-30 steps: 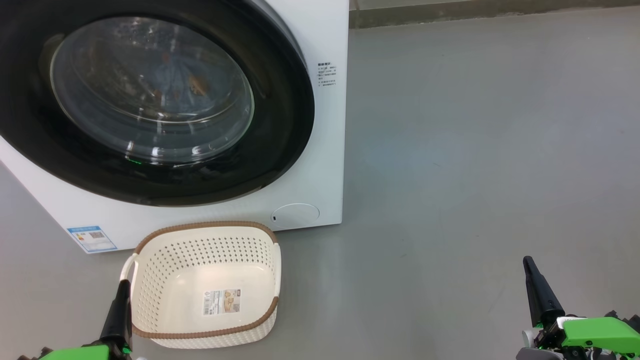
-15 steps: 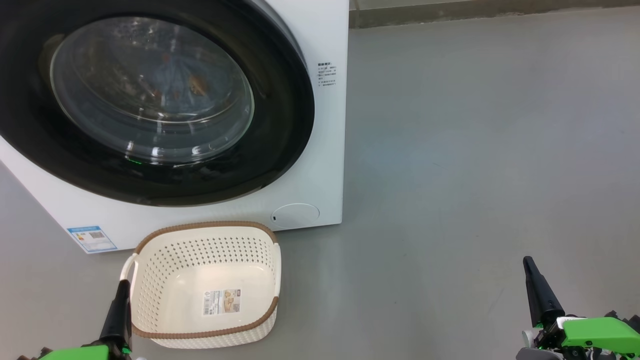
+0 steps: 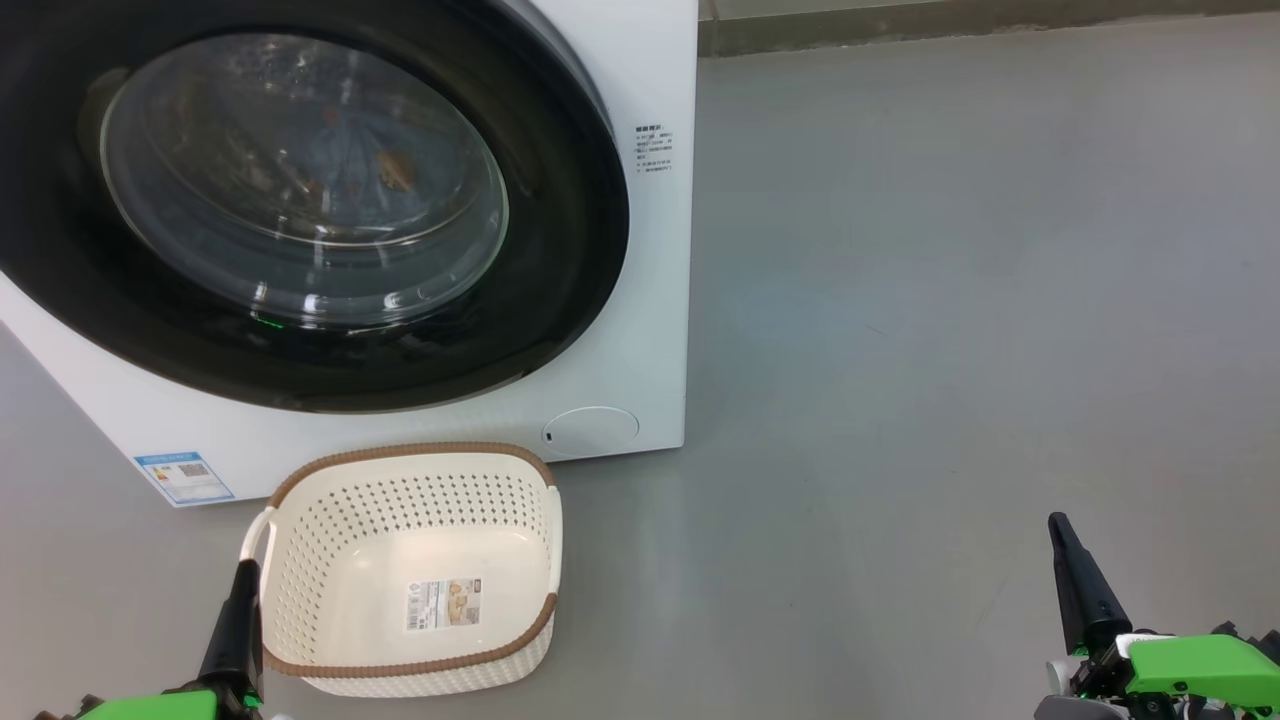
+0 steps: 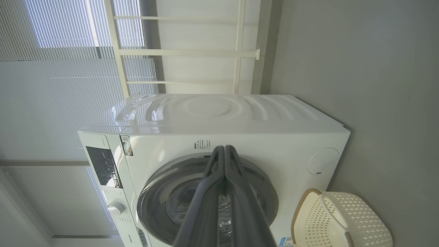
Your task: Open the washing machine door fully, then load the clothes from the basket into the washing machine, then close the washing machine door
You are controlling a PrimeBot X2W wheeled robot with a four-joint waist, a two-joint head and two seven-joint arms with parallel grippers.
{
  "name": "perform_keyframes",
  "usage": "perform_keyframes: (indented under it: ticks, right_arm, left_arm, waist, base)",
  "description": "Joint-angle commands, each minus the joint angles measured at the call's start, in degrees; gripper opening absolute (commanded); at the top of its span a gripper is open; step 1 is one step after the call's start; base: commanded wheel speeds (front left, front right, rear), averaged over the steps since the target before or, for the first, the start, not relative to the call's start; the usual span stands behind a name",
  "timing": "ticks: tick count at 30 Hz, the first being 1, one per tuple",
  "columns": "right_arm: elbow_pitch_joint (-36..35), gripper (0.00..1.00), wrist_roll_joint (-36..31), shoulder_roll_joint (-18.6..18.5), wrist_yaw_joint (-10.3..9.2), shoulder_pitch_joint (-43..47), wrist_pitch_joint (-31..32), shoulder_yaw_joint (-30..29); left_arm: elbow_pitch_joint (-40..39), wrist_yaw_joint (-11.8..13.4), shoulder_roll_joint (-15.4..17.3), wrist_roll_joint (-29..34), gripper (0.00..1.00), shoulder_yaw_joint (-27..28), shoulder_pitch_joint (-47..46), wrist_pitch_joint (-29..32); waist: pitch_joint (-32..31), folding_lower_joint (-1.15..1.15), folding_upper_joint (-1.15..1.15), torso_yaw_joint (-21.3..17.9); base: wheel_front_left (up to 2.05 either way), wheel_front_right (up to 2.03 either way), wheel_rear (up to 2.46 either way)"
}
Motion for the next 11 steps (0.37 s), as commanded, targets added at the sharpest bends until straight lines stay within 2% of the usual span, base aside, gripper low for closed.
perform_keyframes:
  ticks: [1, 11]
  right_arm:
    - [-1.43, 0.00, -0.44, -0.09, -0.08, -2.32, 0.21, 1.19]
    - [-1.42, 0.00, -0.49, -0.05, -0.08, -2.33, 0.26, 1.13]
  left_arm:
    - [-0.95, -0.60, 1.05, 0.23, 0.00, 1.98, -2.30, 0.38]
    - [-0.95, -0.60, 1.03, 0.26, 0.00, 2.01, -2.30, 0.41]
  waist:
    - [0.00, 0.00, 0.00, 0.00]
    - [0.00, 0.00, 0.00, 0.00]
  base:
    - [0.00, 0.00, 0.00]
    - [0.00, 0.00, 0.00]
